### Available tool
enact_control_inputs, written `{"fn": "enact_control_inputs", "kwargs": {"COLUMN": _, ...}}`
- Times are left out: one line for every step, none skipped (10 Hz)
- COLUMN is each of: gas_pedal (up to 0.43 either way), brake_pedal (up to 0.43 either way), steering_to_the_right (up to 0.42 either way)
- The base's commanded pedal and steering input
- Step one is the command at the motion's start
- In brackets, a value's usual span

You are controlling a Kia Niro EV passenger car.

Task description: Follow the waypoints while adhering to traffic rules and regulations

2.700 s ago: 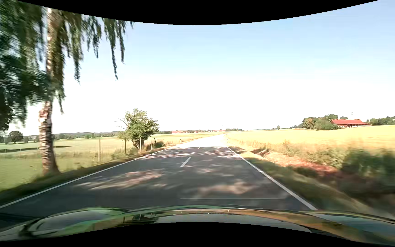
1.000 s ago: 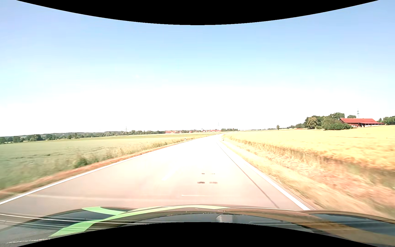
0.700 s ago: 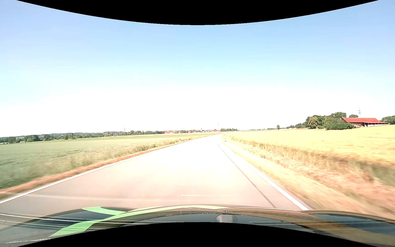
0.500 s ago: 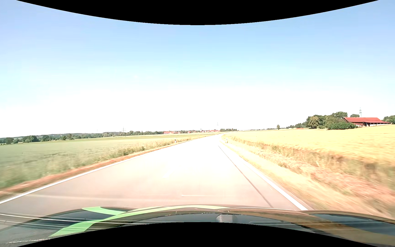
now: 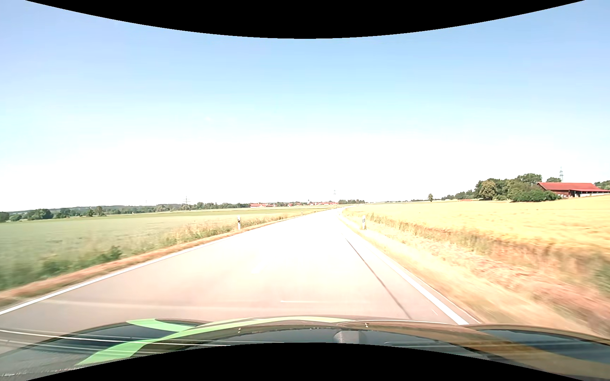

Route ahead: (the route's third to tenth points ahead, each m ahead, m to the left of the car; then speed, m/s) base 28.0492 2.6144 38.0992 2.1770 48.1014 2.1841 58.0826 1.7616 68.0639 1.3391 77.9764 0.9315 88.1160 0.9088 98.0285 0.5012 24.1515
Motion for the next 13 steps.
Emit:
{"fn": "enact_control_inputs", "kwargs": {"gas_pedal": 0.248, "brake_pedal": 0.000, "steering_to_the_right": 0.001}}
{"fn": "enact_control_inputs", "kwargs": {"gas_pedal": 0.220, "brake_pedal": 0.000, "steering_to_the_right": 0.000}}
{"fn": "enact_control_inputs", "kwargs": {"gas_pedal": 0.228, "brake_pedal": 0.000, "steering_to_the_right": 0.000}}
{"fn": "enact_control_inputs", "kwargs": {"gas_pedal": 0.248, "brake_pedal": 0.000, "steering_to_the_right": 0.000}}
{"fn": "enact_control_inputs", "kwargs": {"gas_pedal": 0.280, "brake_pedal": 0.000, "steering_to_the_right": 0.000}}
{"fn": "enact_control_inputs", "kwargs": {"gas_pedal": 0.311, "brake_pedal": 0.000, "steering_to_the_right": 0.000}}
{"fn": "enact_control_inputs", "kwargs": {"gas_pedal": 0.319, "brake_pedal": 0.000, "steering_to_the_right": 0.000}}
{"fn": "enact_control_inputs", "kwargs": {"gas_pedal": 0.339, "brake_pedal": 0.000, "steering_to_the_right": 0.000}}
{"fn": "enact_control_inputs", "kwargs": {"gas_pedal": 0.350, "brake_pedal": 0.000, "steering_to_the_right": 0.000}}
{"fn": "enact_control_inputs", "kwargs": {"gas_pedal": 0.358, "brake_pedal": 0.000, "steering_to_the_right": 0.000}}
{"fn": "enact_control_inputs", "kwargs": {"gas_pedal": 0.370, "brake_pedal": 0.000, "steering_to_the_right": 0.000}}
{"fn": "enact_control_inputs", "kwargs": {"gas_pedal": 0.378, "brake_pedal": 0.000, "steering_to_the_right": 0.000}}
{"fn": "enact_control_inputs", "kwargs": {"gas_pedal": 0.390, "brake_pedal": 0.000, "steering_to_the_right": 0.000}}
